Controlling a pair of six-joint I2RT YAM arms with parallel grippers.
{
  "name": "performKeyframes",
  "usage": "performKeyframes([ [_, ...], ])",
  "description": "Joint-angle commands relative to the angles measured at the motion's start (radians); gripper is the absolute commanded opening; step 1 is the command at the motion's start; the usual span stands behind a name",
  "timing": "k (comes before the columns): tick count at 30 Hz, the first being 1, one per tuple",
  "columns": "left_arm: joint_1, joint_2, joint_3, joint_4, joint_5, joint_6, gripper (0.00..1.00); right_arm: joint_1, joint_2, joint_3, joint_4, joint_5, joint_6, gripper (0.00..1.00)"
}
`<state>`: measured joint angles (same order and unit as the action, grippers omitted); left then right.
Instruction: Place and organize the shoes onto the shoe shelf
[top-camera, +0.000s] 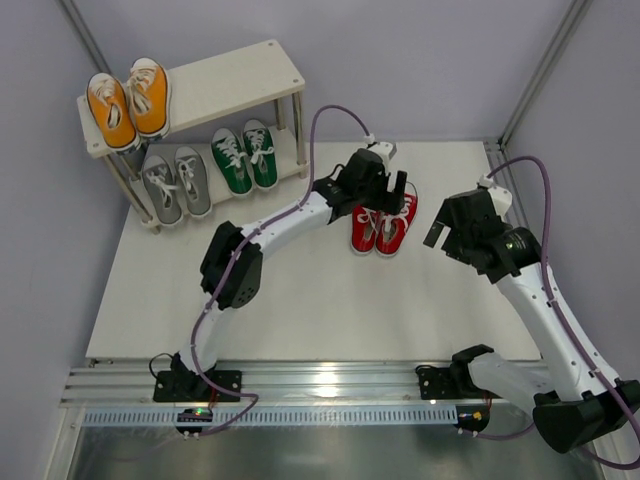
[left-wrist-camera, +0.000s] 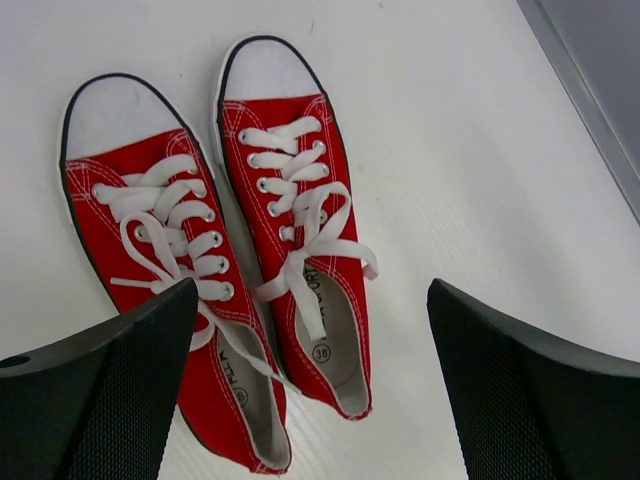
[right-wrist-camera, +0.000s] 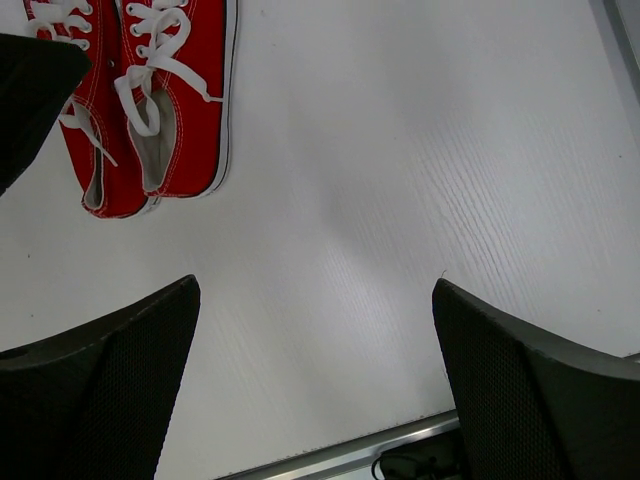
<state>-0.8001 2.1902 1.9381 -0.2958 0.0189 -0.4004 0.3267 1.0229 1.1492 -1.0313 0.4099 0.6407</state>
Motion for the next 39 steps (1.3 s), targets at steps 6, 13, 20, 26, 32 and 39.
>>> performKeyframes([
  [6,-0.043,0.134,0.079,-0.131,-0.129,0.038,0.92,-0.006,-0.009,-0.023,0.048,-0.02,-0.029,0.98],
  [13,-0.06,0.189,0.032,-0.148,-0.129,0.02,0.81,-0.011,-0.014,-0.043,0.059,-0.034,-0.041,0.98],
  [20,-0.063,0.159,-0.042,-0.189,-0.096,-0.015,0.16,-0.012,-0.021,-0.055,0.059,-0.046,-0.058,0.98],
  [26,-0.063,-0.094,-0.397,-0.14,-0.186,-0.124,0.0,-0.015,-0.038,-0.086,0.082,-0.1,-0.062,0.98],
  [32,-0.085,-0.432,-0.738,-0.132,-0.322,-0.372,0.0,-0.014,-0.052,-0.123,0.132,-0.206,-0.09,0.98],
  [39,-0.105,-0.629,-0.95,-0.063,-0.463,-0.583,0.0,0.008,-0.066,-0.172,0.214,-0.474,-0.173,0.98],
])
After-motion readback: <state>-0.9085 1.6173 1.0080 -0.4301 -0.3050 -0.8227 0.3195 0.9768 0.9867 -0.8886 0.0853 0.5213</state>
